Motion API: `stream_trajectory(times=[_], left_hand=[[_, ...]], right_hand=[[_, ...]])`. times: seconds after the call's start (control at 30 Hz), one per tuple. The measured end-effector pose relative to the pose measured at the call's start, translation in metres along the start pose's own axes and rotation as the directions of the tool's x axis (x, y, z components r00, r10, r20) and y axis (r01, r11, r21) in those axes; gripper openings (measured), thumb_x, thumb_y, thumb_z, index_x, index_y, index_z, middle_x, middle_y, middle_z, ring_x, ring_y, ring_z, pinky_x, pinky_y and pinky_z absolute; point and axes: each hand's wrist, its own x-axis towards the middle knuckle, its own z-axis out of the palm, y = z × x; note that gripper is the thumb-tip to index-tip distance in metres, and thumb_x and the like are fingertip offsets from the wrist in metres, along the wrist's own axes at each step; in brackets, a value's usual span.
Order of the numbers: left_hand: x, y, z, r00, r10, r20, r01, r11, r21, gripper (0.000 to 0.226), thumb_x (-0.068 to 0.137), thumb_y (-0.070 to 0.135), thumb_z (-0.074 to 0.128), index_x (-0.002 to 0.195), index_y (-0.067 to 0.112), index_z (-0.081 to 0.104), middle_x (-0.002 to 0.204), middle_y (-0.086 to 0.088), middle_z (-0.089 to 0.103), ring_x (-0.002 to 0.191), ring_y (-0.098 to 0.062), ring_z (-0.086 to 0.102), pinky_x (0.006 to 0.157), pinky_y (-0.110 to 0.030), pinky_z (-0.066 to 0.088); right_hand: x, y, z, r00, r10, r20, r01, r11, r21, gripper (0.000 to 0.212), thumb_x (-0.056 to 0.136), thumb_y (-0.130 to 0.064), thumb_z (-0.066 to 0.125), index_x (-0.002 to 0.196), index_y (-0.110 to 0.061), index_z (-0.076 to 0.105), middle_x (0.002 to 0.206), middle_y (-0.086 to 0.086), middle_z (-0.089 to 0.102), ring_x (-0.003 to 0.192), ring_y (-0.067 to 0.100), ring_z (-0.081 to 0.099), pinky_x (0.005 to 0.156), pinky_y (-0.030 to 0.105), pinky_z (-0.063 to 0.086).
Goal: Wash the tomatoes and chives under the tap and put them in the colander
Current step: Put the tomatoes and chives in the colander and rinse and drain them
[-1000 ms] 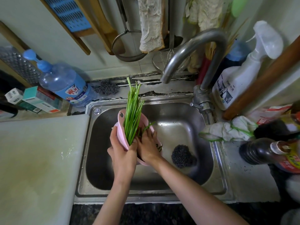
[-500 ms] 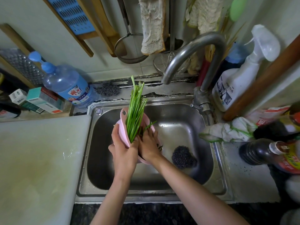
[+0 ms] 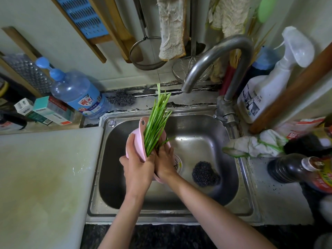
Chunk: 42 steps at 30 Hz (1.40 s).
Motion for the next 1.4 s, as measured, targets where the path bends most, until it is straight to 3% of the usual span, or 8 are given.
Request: stream_trajectory(times=[0.3,0.53,0.7,0.97,1.17,1.3,1.4], left_hand=[[-0.001,0.000,-0.002,1.000,0.007,0.015,-0.007,0.999,0.053,0.071,0.085,0.021,0.060,0.139,0.049,0.025,0.116,-0.009,0.037,0.080,-0.002,0.042,0.081,-0.033,0.044],[-0.001,-0.003,-0.003,1.000,0.003,0.026,-0.004,0.999,0.050,0.071,0.085,0.021,0.061,0.140,0.049,0.024,0.117,-0.009,0.037,0.079,0.001,0.039,0.079,-0.030,0.041],[0.000,-0.005,-0.003,0.999,0.001,0.039,-0.002,0.999,0.042,0.071,0.085,0.020,0.061,0.139,0.048,0.025,0.117,-0.009,0.037,0.080,0.002,0.037,0.081,-0.031,0.041],[-0.004,-0.008,-0.003,0.999,-0.007,0.048,0.004,0.998,0.064,0.072,0.085,0.021,0.062,0.139,0.049,0.024,0.118,-0.009,0.036,0.080,-0.001,0.040,0.089,-0.041,0.049],[-0.008,-0.008,-0.002,0.998,-0.012,0.057,0.007,0.996,0.089,0.071,0.084,0.024,0.063,0.137,0.052,0.024,0.113,-0.006,0.036,0.091,-0.028,0.052,0.089,-0.046,0.051],[-0.009,-0.011,-0.001,0.998,-0.006,0.059,0.001,0.996,0.089,0.071,0.083,0.025,0.064,0.134,0.053,0.024,0.111,-0.005,0.035,0.091,-0.029,0.051,0.091,-0.049,0.050],[-0.013,-0.011,-0.002,0.999,0.010,0.039,-0.014,0.995,0.096,0.070,0.083,0.026,0.064,0.135,0.053,0.024,0.110,-0.005,0.035,0.091,-0.029,0.052,0.088,-0.042,0.049]], right_hand=[[-0.007,-0.004,0.008,0.998,0.050,-0.026,-0.047,0.992,0.113,0.078,0.076,-0.051,0.030,0.147,-0.019,0.024,0.149,0.014,0.024,0.138,0.031,0.020,0.113,0.043,0.023],[-0.008,-0.001,0.008,0.998,0.063,-0.023,-0.060,0.991,0.118,0.075,0.078,-0.049,0.031,0.146,-0.020,0.024,0.148,0.015,0.025,0.138,0.033,0.019,0.114,0.044,0.022],[-0.006,0.004,0.006,0.998,0.064,-0.001,-0.064,0.995,0.082,0.061,0.096,-0.042,0.037,0.149,-0.020,0.019,0.154,0.013,0.018,0.143,0.035,0.011,0.115,0.047,0.018],[-0.010,0.010,0.006,0.999,0.039,0.015,-0.040,0.997,0.066,0.060,0.100,-0.036,0.036,0.151,-0.020,0.010,0.159,0.006,0.010,0.146,0.031,-0.002,0.118,0.046,0.010],[-0.012,0.012,0.006,1.000,0.021,0.020,-0.022,0.998,0.054,0.062,0.098,-0.040,0.035,0.151,-0.020,0.010,0.160,0.003,0.008,0.146,0.031,-0.004,0.119,0.044,0.007],[-0.015,0.010,0.008,0.999,0.046,0.011,-0.046,0.996,0.070,0.081,0.079,-0.054,0.026,0.151,-0.020,0.012,0.159,0.004,0.011,0.146,0.032,-0.001,0.118,0.048,0.010],[-0.017,0.009,0.010,0.999,0.040,0.000,-0.040,0.994,0.105,0.079,0.078,-0.052,0.026,0.148,-0.018,0.018,0.157,0.008,0.016,0.145,0.033,0.002,0.117,0.048,0.012]])
